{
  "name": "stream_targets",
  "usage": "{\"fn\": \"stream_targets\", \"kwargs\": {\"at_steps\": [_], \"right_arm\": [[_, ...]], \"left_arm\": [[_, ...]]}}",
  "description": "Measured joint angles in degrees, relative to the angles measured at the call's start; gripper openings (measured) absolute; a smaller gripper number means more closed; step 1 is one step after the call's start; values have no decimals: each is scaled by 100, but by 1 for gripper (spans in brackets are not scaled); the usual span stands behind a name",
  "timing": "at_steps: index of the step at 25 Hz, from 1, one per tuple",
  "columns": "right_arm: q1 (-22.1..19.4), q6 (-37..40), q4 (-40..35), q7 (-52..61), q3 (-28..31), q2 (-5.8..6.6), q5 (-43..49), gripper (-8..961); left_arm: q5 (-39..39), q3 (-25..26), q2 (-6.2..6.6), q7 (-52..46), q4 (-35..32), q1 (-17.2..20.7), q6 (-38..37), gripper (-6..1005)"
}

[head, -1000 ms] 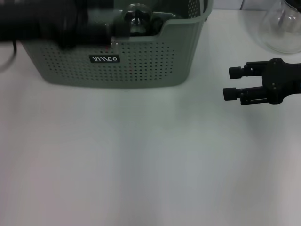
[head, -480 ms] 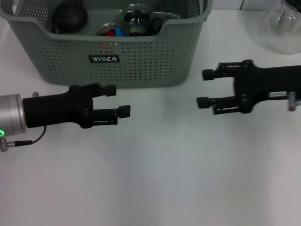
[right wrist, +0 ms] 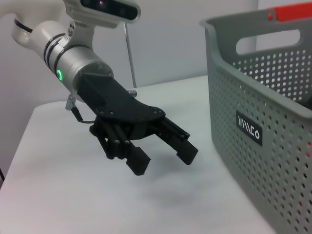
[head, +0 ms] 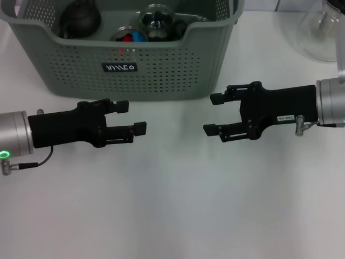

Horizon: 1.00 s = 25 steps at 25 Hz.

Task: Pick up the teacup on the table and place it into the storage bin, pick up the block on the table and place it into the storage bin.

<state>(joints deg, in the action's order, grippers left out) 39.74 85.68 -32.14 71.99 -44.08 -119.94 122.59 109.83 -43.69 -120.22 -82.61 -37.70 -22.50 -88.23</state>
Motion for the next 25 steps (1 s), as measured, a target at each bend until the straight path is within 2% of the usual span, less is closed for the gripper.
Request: {"fn": "stream_targets", "kwargs": {"at_steps": [25], "right_arm": [[173,-279,186,17,-22,-21,-9,791]], "left_arm": [[-6,-24,-2,16,80,-70,207,861]]}}
